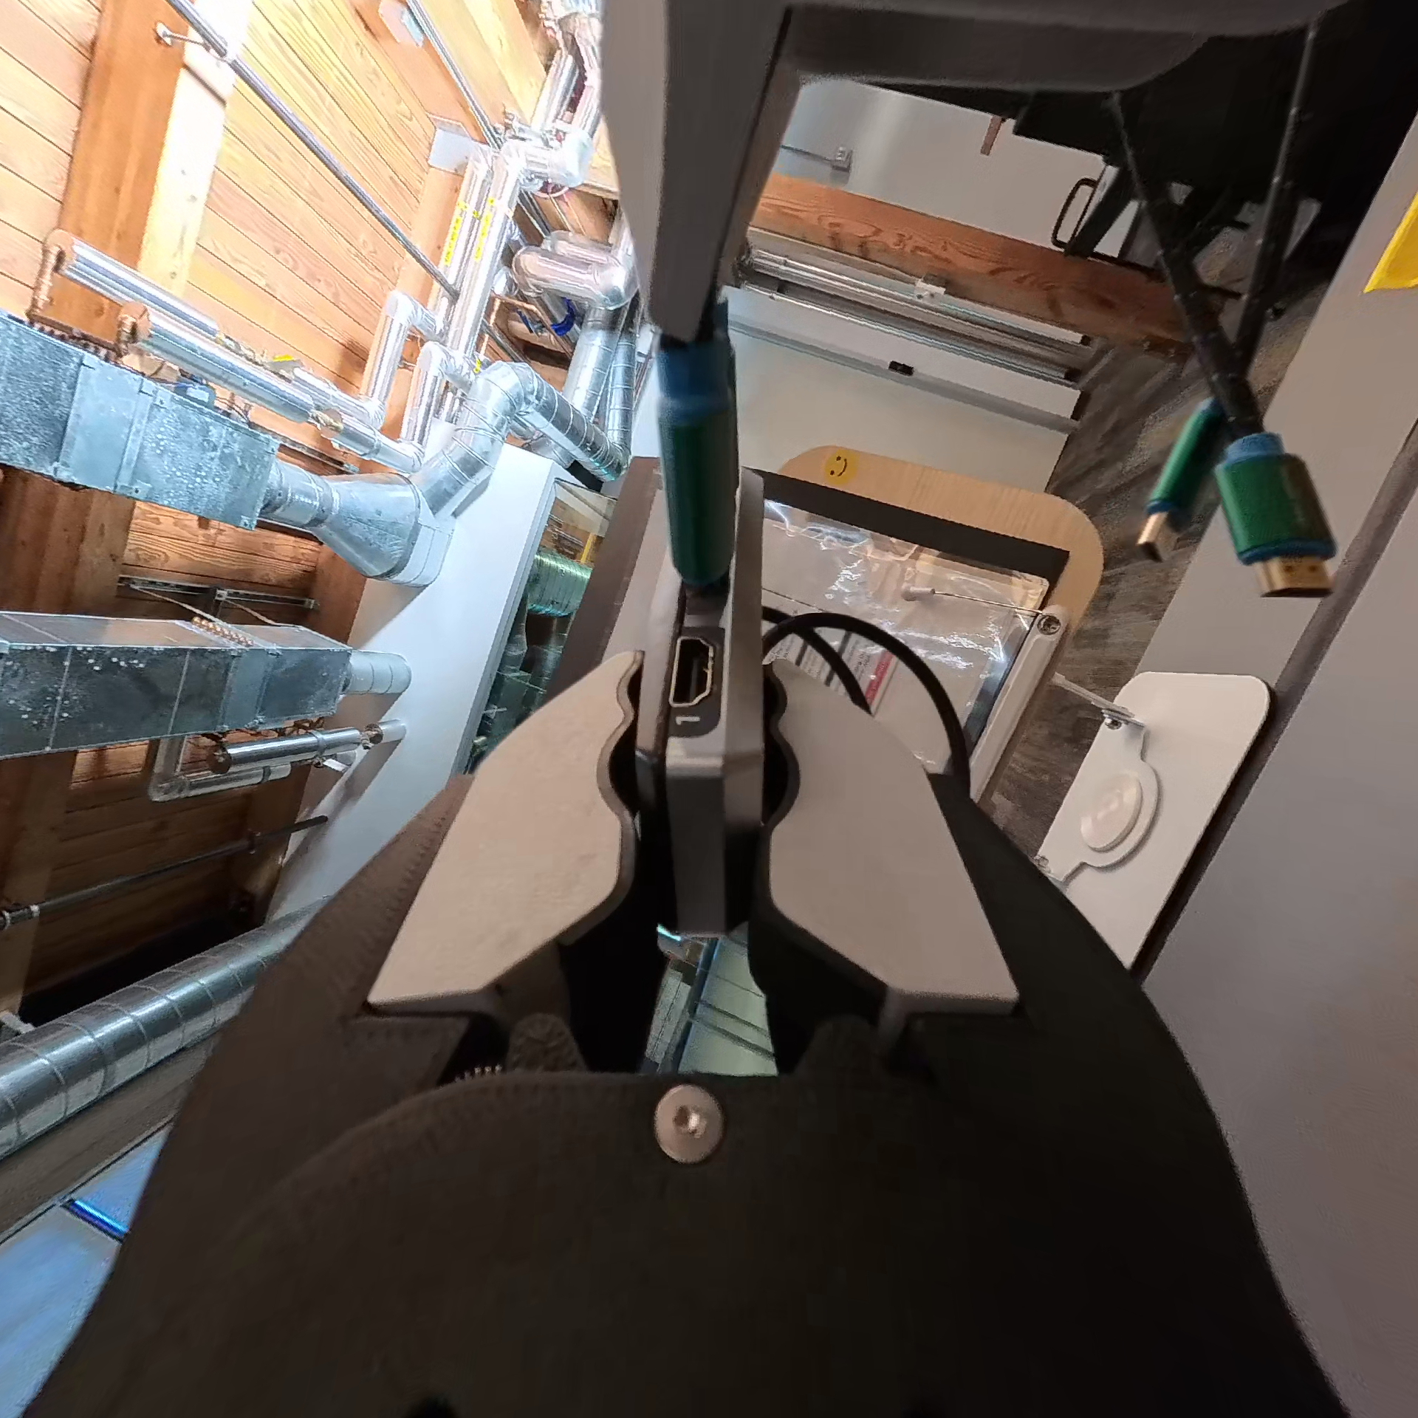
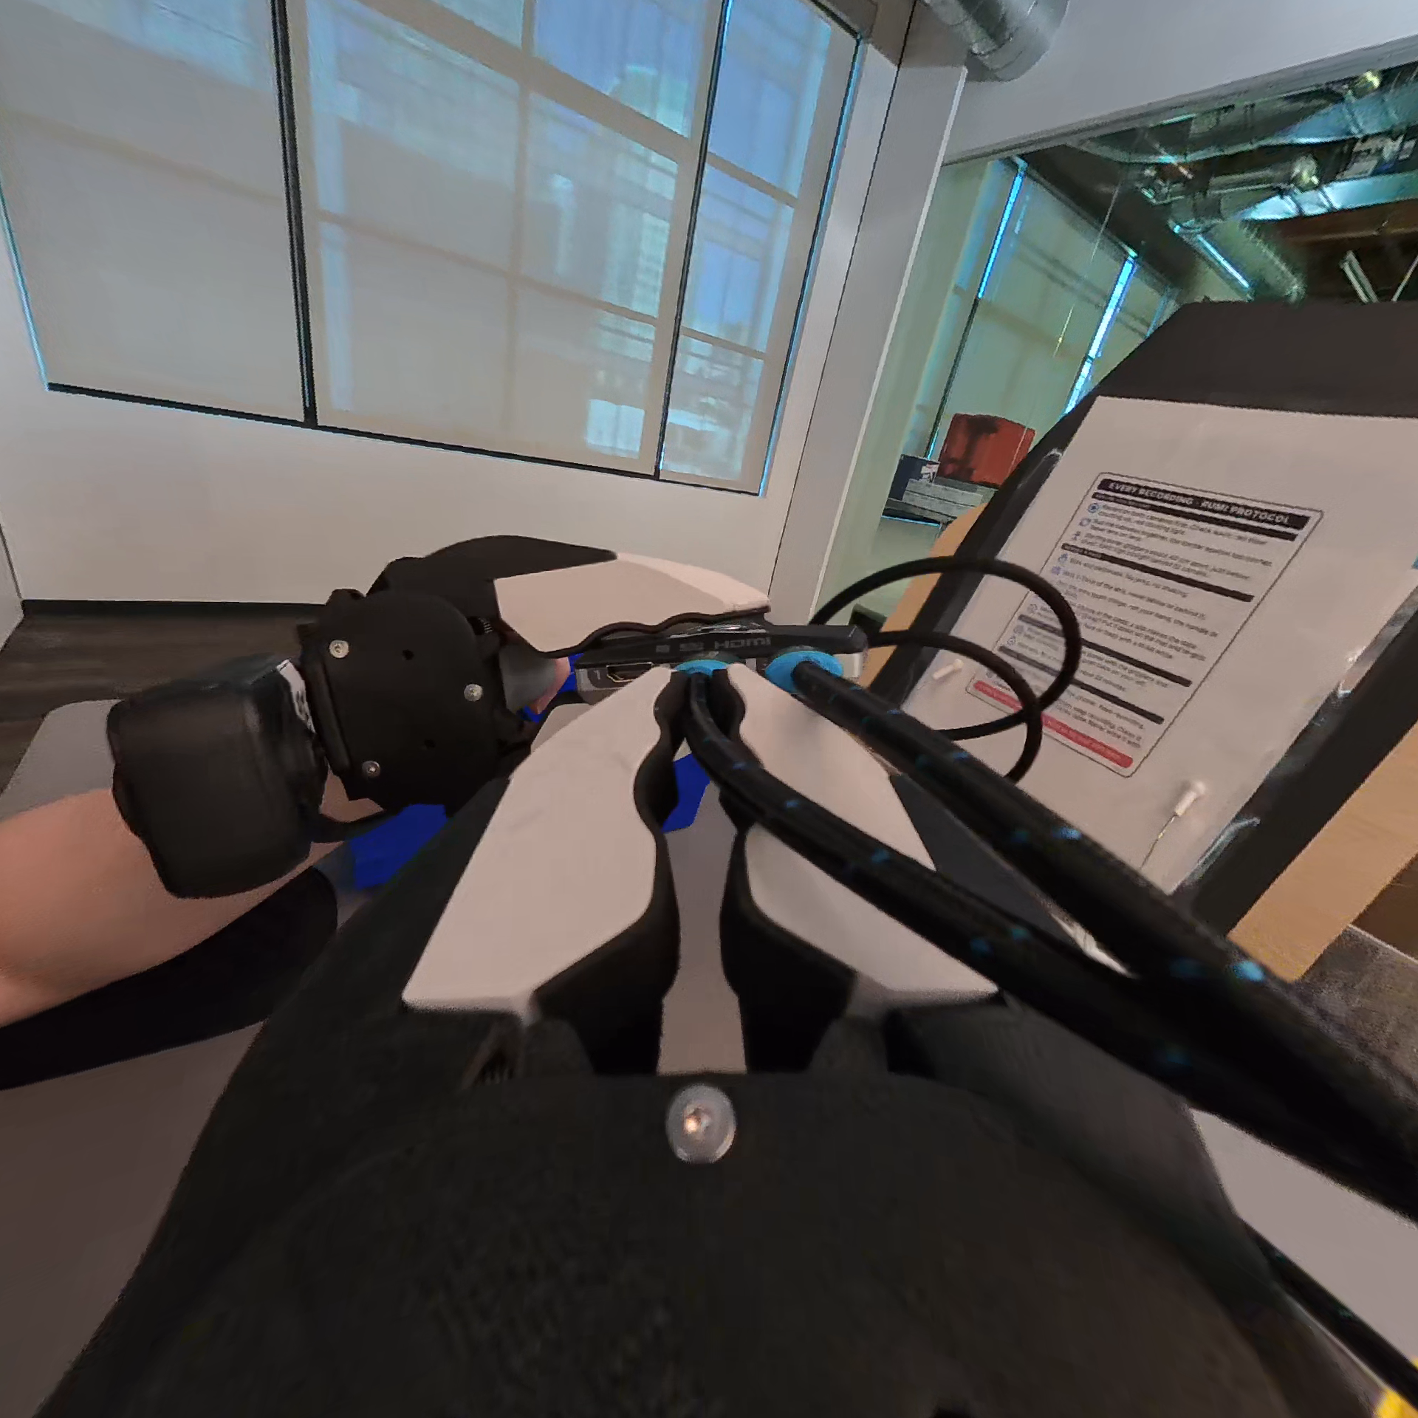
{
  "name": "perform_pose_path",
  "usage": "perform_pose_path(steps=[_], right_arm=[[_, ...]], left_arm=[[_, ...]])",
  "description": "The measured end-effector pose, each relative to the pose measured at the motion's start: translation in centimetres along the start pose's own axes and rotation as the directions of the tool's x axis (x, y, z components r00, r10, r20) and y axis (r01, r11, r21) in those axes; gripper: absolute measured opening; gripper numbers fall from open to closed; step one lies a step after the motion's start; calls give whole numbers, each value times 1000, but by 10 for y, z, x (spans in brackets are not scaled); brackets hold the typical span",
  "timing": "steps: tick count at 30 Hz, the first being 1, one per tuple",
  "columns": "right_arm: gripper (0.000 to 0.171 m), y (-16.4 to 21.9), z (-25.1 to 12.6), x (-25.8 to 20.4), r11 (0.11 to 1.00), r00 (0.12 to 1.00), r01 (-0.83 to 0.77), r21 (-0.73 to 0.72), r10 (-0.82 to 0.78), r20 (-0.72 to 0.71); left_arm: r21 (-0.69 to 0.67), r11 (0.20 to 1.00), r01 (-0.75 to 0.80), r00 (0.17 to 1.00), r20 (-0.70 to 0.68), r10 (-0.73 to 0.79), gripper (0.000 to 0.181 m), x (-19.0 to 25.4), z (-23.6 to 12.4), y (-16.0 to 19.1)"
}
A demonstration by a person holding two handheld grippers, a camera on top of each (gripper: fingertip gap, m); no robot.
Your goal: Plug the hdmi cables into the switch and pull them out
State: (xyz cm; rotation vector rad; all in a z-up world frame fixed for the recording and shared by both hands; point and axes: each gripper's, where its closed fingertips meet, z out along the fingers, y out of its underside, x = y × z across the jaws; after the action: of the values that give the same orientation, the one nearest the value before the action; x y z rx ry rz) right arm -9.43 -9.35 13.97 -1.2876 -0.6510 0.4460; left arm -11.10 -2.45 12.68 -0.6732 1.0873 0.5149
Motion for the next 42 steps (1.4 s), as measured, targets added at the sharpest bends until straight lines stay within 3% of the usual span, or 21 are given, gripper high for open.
perform_pose_path(steps=[2,7,10,13,22,28,32,34,37,42], right_arm=[[7,3,1,2,1000,999,-2,-7,2,-37],[7,2,3,-2,979,965,199,-52,-205,-162],[7,-1,2,-2,984,974,175,-40,-179,-135],[7,-1,0,-1,999,997,45,-3,-45,-60],[7,6,-1,-3,990,994,111,-85,-112,-11],[7,5,-4,-4,948,954,300,-101,-300,18],[25,12,1,-4,909,916,396,-130,-401,-18],[32,17,6,-4,913,921,381,-146,-389,-30],[21,16,9,2,949,948,296,-114,-306,-90],[20,19,10,6,973,969,216,-86,-225,-105]], left_arm=[[-12,1000,8,1000,-15,-8,27,3,2,2],[-33,999,29,999,-28,-30,27,5,4,7],[-30,999,29,999,-22,-30,26,3,3,6],[-31,999,30,999,-21,-31,27,3,2,3],[49,998,27,999,33,-29,35,12,1,-2],[46,999,30,1000,-8,-29,28,16,0,-5],[16,1000,19,1000,11,-19,27,11,0,-5],[4,1000,-13,999,36,13,27,9,0,-5],[-13,999,-48,997,62,48,27,8,0,-2],[-42,997,-68,995,73,71,28,10,1,0]])
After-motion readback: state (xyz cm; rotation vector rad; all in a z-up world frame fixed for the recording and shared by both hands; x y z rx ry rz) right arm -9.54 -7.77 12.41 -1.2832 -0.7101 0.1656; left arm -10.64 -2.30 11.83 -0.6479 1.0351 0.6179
